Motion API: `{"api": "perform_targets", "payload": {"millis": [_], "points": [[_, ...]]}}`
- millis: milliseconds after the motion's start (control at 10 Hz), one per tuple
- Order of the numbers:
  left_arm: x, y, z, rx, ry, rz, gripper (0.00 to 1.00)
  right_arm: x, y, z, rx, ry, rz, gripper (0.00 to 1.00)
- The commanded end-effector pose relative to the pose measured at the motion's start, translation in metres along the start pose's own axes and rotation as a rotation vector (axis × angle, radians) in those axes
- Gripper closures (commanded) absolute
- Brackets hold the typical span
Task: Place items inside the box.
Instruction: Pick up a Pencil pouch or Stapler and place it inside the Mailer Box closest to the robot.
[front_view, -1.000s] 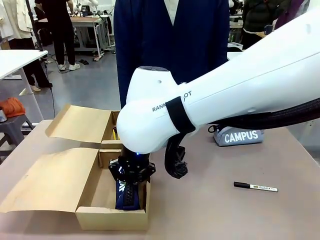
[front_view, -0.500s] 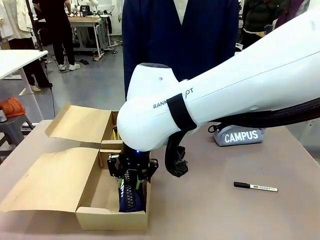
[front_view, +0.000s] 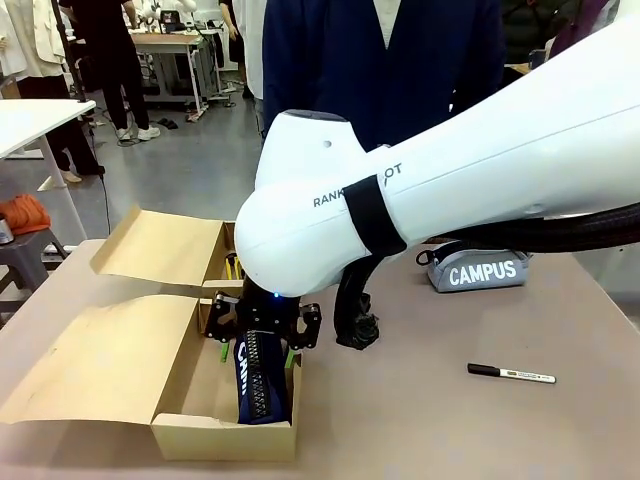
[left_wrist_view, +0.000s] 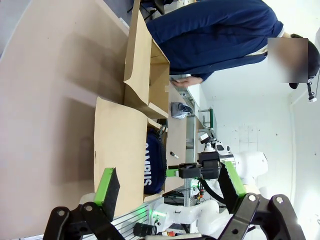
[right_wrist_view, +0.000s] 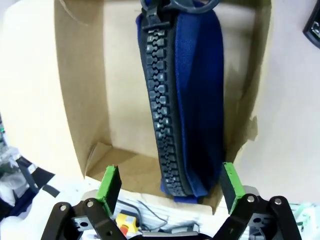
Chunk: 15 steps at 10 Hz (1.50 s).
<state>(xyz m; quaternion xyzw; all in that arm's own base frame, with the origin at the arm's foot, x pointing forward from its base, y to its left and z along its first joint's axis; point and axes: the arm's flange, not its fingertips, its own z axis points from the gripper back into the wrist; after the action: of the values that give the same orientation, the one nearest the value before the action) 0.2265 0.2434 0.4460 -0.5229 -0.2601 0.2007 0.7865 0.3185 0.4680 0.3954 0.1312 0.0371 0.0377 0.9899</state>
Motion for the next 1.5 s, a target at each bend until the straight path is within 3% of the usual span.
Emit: {"api": "perform_targets", "payload": {"millis": [0,200,300,400,800,1000,1200,1400], "points": [[0.001,-0.001,0.000,-0.019,-0.007,-0.017,0.00,-0.019,-0.014,0.015,0.046,0.000,0.049,0.00],[0.001,-0.001,0.000,-0.019,-0.007,-0.017,0.00,-0.050,-0.037,0.057,0.175,0.044,0.147,0.00],[0.001,-0.001,0.000,-0.019,-0.007,-0.017,0.00,-0.067,-0.038,0.066,0.175,0.065,0.125,0.00],[0.001,-0.001,0.000,-0.019,-0.007,-0.017,0.00,-0.027,-0.006,0.035,0.103,0.013,0.092,0.00],[0.001,-0.001,0.000,-0.019,-0.007,-0.017,0.00,-0.027,-0.006,0.035,0.103,0.013,0.092,0.00],[0.001,-0.001,0.000,-0.019,-0.007,-0.017,0.00,-0.032,-0.020,0.033,0.105,0.095,0.135,0.00],[0.001,-0.001,0.000,-0.019,-0.007,-0.017,0.00,-0.036,-0.055,0.055,0.139,0.259,0.192,0.00],[0.001,-0.001,0.000,-0.019,-0.007,-0.017,0.00,-0.042,-0.117,0.086,0.185,0.297,0.210,0.00]]}}
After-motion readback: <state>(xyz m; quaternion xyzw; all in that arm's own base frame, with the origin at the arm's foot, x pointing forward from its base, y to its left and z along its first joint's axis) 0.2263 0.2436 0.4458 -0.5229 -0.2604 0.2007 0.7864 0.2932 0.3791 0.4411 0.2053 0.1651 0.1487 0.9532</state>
